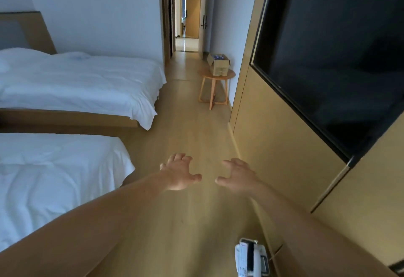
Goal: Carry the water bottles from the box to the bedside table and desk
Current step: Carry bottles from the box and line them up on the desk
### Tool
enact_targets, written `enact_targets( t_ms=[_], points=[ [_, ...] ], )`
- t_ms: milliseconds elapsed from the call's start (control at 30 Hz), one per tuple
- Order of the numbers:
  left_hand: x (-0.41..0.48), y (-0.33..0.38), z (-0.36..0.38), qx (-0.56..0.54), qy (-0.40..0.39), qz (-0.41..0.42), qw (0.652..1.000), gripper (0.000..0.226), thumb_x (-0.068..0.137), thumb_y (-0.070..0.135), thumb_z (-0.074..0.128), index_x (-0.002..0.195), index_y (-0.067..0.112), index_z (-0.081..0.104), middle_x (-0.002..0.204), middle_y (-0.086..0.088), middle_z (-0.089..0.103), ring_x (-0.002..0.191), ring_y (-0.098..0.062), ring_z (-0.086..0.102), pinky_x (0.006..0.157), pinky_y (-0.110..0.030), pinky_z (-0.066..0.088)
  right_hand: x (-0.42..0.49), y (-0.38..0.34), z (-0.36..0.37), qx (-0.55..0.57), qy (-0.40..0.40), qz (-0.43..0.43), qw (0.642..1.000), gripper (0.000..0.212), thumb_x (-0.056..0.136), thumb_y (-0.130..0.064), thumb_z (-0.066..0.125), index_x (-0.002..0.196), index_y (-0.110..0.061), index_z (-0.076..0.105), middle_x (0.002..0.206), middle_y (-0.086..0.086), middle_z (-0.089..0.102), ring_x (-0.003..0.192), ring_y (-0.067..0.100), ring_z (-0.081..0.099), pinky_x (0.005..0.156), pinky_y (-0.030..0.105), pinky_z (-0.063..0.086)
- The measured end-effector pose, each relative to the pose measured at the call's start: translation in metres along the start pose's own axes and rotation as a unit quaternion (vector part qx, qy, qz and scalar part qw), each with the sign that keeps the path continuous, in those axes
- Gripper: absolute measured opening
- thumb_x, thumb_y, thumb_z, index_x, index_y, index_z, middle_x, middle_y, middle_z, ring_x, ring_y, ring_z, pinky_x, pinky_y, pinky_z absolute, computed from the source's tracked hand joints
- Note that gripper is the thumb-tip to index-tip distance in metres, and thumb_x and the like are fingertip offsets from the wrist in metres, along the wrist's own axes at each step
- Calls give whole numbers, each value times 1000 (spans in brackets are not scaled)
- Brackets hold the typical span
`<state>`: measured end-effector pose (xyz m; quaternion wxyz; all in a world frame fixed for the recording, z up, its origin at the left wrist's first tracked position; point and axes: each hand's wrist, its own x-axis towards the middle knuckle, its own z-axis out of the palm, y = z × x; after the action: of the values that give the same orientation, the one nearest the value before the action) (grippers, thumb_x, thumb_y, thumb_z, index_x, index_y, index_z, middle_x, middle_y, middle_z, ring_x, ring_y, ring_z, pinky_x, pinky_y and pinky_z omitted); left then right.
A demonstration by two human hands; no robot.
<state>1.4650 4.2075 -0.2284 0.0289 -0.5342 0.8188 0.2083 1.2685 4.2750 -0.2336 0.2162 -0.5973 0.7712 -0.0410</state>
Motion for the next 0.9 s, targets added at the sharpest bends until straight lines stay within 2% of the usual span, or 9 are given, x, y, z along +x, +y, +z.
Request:
enact_targets(
  t_ms=[433, 700, 900],
  points=[
    [238, -66, -90, 2, -3, 43, 999, 84, 91, 60, 56, 158, 22, 23, 167, -2, 14, 154, -25, 9, 121, -55, 21, 243, -50, -55, 4, 32, 25, 999, 79, 87, -55, 57, 154, -27, 26, 164, 3, 16, 151, 22, 13, 120, 44, 20],
    [375, -69, -118, 10, -17, 49, 999, 84, 91, 59, 55, 158, 20, 23, 167, -4, 15, 154, -26, 9, 121, -54, 21, 372, -39, -82, 6, 13, 46, 999, 79, 86, -57, 56, 154, -30, 27, 164, 1, 17, 150, 22, 15, 119, 46, 22],
    [487, -66, -156, 15, 0, 25, 1000, 84, 91, 60, 55, 158, 21, 23, 167, -3, 14, 155, -24, 7, 121, -53, 20, 495, -28, -133, 19, 24, 22, 999, 76, 89, -54, 54, 154, -27, 28, 163, 0, 17, 149, 24, 16, 118, 45, 24]
  ],
)
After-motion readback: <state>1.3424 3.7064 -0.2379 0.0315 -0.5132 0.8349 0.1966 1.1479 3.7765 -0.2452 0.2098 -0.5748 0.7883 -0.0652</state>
